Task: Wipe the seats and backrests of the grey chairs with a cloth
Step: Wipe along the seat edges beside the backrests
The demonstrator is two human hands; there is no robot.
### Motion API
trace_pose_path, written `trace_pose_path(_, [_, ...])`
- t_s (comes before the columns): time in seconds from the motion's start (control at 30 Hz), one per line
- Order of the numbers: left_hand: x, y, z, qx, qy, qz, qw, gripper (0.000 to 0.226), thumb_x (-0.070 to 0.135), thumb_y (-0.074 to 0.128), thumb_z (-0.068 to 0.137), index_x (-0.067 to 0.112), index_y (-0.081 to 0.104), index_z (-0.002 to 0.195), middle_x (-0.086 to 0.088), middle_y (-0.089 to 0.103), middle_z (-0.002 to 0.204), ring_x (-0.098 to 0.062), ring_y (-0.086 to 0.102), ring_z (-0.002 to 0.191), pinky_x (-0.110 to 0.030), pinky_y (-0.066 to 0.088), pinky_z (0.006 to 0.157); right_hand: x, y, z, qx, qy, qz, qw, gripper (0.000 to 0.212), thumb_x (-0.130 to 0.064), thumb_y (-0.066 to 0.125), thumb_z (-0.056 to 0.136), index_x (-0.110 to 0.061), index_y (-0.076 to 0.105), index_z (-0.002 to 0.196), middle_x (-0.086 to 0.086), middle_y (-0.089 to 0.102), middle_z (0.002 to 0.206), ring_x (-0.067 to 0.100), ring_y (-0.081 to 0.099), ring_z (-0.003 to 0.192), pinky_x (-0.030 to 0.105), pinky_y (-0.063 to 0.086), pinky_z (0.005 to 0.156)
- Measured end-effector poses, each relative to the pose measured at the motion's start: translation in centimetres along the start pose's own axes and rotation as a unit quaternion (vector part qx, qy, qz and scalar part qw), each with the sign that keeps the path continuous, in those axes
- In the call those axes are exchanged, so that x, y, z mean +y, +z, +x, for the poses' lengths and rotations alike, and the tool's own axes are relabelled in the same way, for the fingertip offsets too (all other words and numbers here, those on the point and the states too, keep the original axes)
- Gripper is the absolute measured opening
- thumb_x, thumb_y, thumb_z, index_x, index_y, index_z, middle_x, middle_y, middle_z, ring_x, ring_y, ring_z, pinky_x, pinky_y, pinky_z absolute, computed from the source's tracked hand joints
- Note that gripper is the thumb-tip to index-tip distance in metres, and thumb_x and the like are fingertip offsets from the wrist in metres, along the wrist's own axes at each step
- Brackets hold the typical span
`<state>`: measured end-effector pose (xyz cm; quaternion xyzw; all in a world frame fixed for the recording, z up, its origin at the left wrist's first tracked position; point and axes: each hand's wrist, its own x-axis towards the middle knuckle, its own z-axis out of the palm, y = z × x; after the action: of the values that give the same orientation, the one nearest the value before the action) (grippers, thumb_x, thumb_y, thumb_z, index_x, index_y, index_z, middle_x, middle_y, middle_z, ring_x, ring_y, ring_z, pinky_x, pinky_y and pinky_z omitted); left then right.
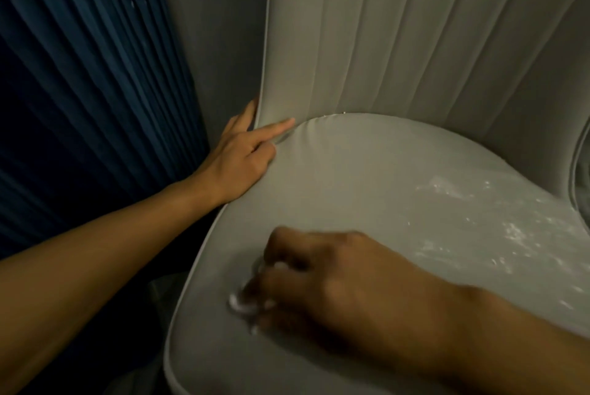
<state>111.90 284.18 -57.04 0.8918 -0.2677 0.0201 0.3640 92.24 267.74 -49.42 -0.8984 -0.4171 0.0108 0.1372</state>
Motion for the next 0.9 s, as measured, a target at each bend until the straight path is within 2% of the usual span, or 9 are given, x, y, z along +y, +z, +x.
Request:
trace_pose_path(0.1, [-0.4,0.0,0.1,0.002,0.001,0.001,1.000,0.052,0.042,0.036,0.089,0.067,0.043,0.134,-0.003,0.018,0.168,-0.028,0.024,0.149,-0.048,0.019,0.125,1.6,-0.8,-2.1,-0.008,-0.027,-0.008,1.000,0.028,-0.039,0.052,0.103,-0.028,0.061,0.128,-0.001,0.053,0.115,0.016,0.059,0.090,0.038,0.054,0.075])
trace_pose_path(0.17, [-0.4,-0.2,0.2,0.001,-0.001,-0.001,1.000,0.050,0.045,0.036,0.089,0.075,0.042,0.128,-0.004,0.019,0.167,-0.028,0.024,0.150,-0.048,0.020,0.125,4.7,-1.8,-3.0,0.025,0.000,-0.064,0.998,0.027,-0.041,0.051,0.102,-0.028,0.062,0.124,-0.001,0.055,0.114,0.018,0.061,0.088,0.039,0.055,0.073])
trace_pose_path(0.3, [-0.2,0.0,0.1,0.016,0.023,-0.008,1.000,0.050,0.034,0.038,0.092,0.053,0.053,0.135,0.000,0.022,0.166,-0.025,0.030,0.146,-0.044,0.021,0.125,13.6,-3.4,-4.3,0.115,0.174,-0.198,0.958,0.029,-0.046,0.049,0.098,-0.031,0.062,0.118,0.003,0.056,0.108,0.031,0.065,0.083,0.043,0.055,0.069])
trace_pose_path(0.37, [-0.2,0.0,0.1,0.021,0.028,-0.006,0.999,0.050,0.033,0.039,0.092,0.047,0.056,0.136,0.000,0.024,0.165,-0.025,0.032,0.144,-0.044,0.022,0.125,15.9,-4.0,-4.6,0.126,0.265,-0.190,0.937,0.029,-0.044,0.050,0.097,-0.027,0.062,0.116,0.006,0.058,0.108,0.036,0.064,0.089,0.041,0.053,0.074])
trace_pose_path(0.4, [-0.3,0.0,0.2,0.022,0.031,-0.007,0.999,0.049,0.033,0.040,0.092,0.048,0.056,0.136,0.000,0.025,0.164,-0.025,0.034,0.144,-0.044,0.023,0.125,15.9,-3.8,-4.5,0.129,0.280,-0.167,0.936,0.029,-0.044,0.050,0.097,-0.025,0.063,0.115,0.007,0.058,0.108,0.036,0.063,0.090,0.040,0.051,0.076])
trace_pose_path(0.47, [-0.3,0.0,0.3,0.018,0.025,-0.005,1.000,0.049,0.034,0.040,0.092,0.052,0.053,0.135,-0.002,0.026,0.163,-0.027,0.034,0.144,-0.046,0.024,0.125,13.5,-3.2,-3.8,0.126,0.264,-0.142,0.946,0.033,-0.046,0.045,0.097,-0.024,0.063,0.114,0.005,0.057,0.107,0.033,0.062,0.087,0.040,0.051,0.077])
trace_pose_path(0.6, [-0.3,0.0,0.4,0.004,0.000,0.016,1.000,0.053,0.037,0.038,0.091,0.055,0.048,0.141,-0.005,0.020,0.166,-0.031,0.026,0.148,-0.048,0.020,0.125,4.3,-0.7,-2.7,0.072,0.151,-0.047,0.985,0.034,-0.048,0.040,0.102,-0.026,0.058,0.120,0.001,0.052,0.110,0.026,0.062,0.082,0.042,0.052,0.080])
trace_pose_path(0.77, [0.2,-0.1,0.3,-0.006,-0.007,0.022,1.000,0.054,0.037,0.037,0.092,0.050,0.046,0.144,-0.006,0.015,0.168,-0.031,0.021,0.151,-0.047,0.015,0.127,-3.4,1.8,-1.1,0.044,0.034,0.003,0.998,0.028,-0.036,0.052,0.101,-0.022,0.058,0.124,0.008,0.050,0.107,0.029,0.060,0.076,0.046,0.055,0.058])
trace_pose_path(0.9, [0.1,-0.1,0.1,-0.007,-0.015,0.025,1.000,0.053,0.040,0.037,0.092,0.053,0.046,0.143,-0.007,0.012,0.169,-0.032,0.017,0.153,-0.049,0.015,0.127,-4.2,2.3,-0.7,-0.001,-0.045,-0.007,0.999,0.026,-0.033,0.057,0.099,-0.024,0.062,0.123,0.007,0.050,0.111,0.025,0.058,0.077,0.041,0.053,0.055])
